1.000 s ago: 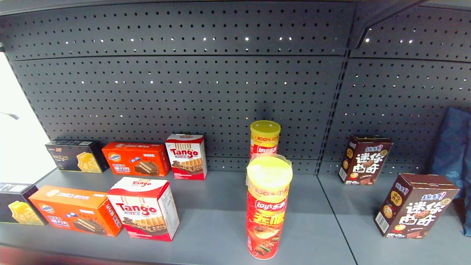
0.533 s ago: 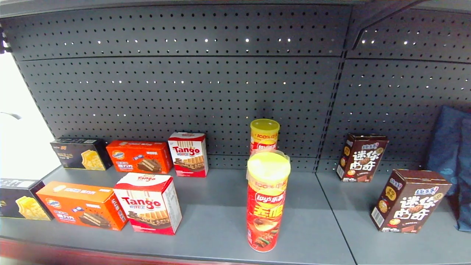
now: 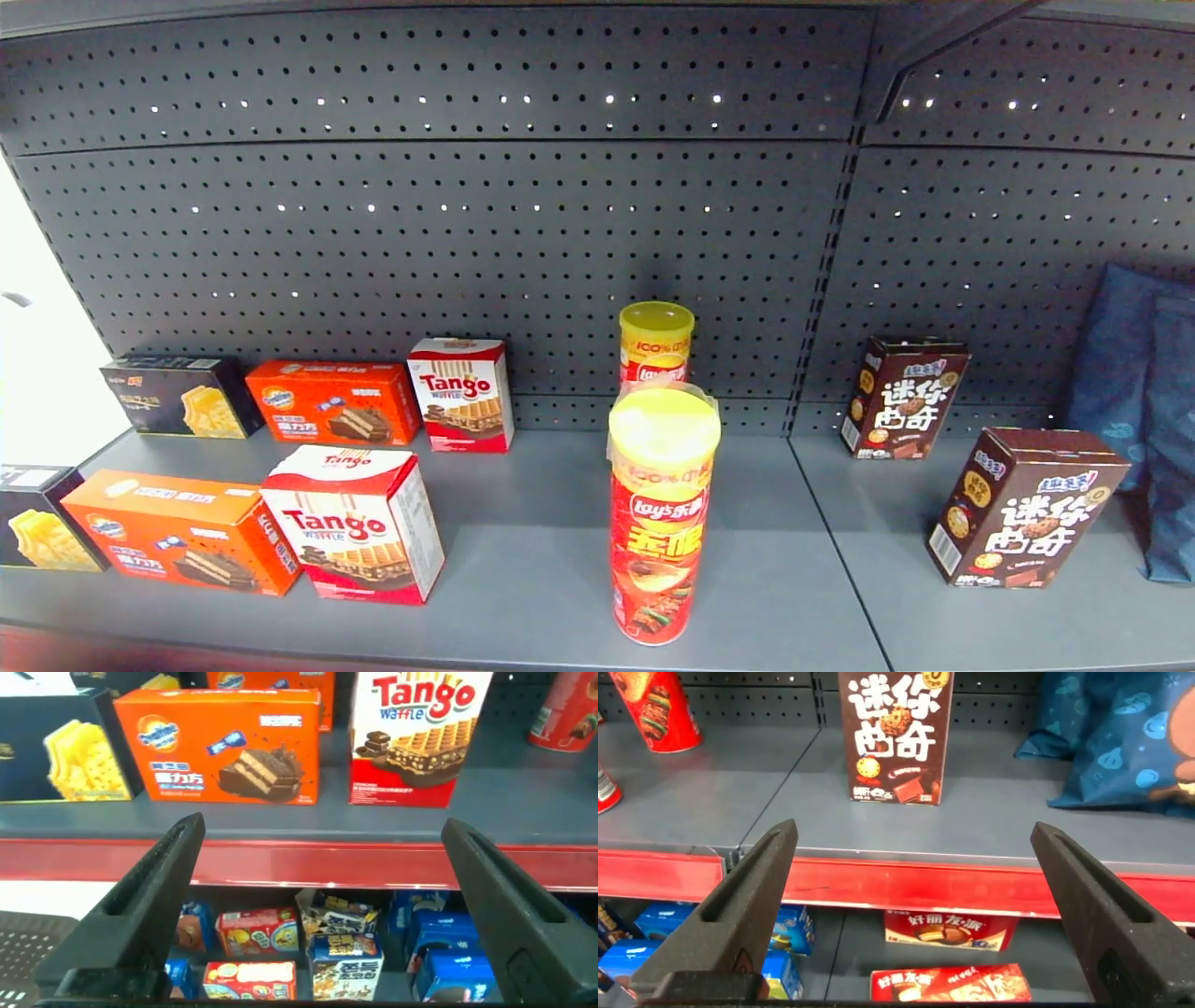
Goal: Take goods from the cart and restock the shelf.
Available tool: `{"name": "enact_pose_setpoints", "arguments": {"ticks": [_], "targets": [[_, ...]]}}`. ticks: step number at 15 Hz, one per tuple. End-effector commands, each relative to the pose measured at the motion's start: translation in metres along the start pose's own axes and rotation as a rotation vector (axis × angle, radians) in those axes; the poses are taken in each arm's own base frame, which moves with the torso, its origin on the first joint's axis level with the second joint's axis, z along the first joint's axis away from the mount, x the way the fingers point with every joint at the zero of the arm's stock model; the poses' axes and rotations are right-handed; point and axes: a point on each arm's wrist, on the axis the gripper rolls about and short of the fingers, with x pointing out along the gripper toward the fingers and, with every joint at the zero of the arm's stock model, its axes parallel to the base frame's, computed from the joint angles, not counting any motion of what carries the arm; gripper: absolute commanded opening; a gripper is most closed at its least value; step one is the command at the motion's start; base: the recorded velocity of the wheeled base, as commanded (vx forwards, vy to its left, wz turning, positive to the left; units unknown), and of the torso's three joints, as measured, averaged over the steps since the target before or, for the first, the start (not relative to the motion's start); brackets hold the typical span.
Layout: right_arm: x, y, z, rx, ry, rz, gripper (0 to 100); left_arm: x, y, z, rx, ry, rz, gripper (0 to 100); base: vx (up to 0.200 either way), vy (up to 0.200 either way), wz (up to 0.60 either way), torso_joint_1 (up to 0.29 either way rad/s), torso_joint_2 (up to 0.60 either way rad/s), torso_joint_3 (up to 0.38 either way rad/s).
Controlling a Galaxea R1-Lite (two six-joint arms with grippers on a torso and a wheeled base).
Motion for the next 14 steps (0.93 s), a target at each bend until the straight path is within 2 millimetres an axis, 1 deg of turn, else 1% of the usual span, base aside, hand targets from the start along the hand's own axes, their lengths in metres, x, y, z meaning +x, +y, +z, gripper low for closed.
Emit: {"name": "enact_pose_setpoints", "arguments": {"ticks": [1, 3, 4, 14], "targets": [[0.0001, 0.0000, 0.0000, 0.000, 0.002, 0.000, 100, 0.0000, 0.0000, 0.0000, 0.001, 0.000, -0.001, 100, 0.000, 0.000, 0.00, 0.000, 0.00, 0.000], [0.0001, 0.0000, 0.0000, 0.000, 0.002, 0.000, 100, 0.0000, -0.0001, 0.0000, 0.001, 0.000, -0.002, 100, 0.000, 0.000, 0.00, 0.000, 0.00, 0.000], [0.0000, 0.0000, 0.0004, 0.000, 0.000, 0.000, 100, 0.0000, -0.0001, 0.0000, 0.002, 0.000, -0.004, 100, 0.000, 0.200, 0.00, 0.002, 0.00, -0.002], [0.0001, 0.0000, 0.0000, 0.000, 0.002, 0.000, 100, 0.0000, -0.0001, 0.0000, 0.001, 0.000, -0.002, 100, 0.000, 0.000, 0.00, 0.000, 0.00, 0.000]]}}
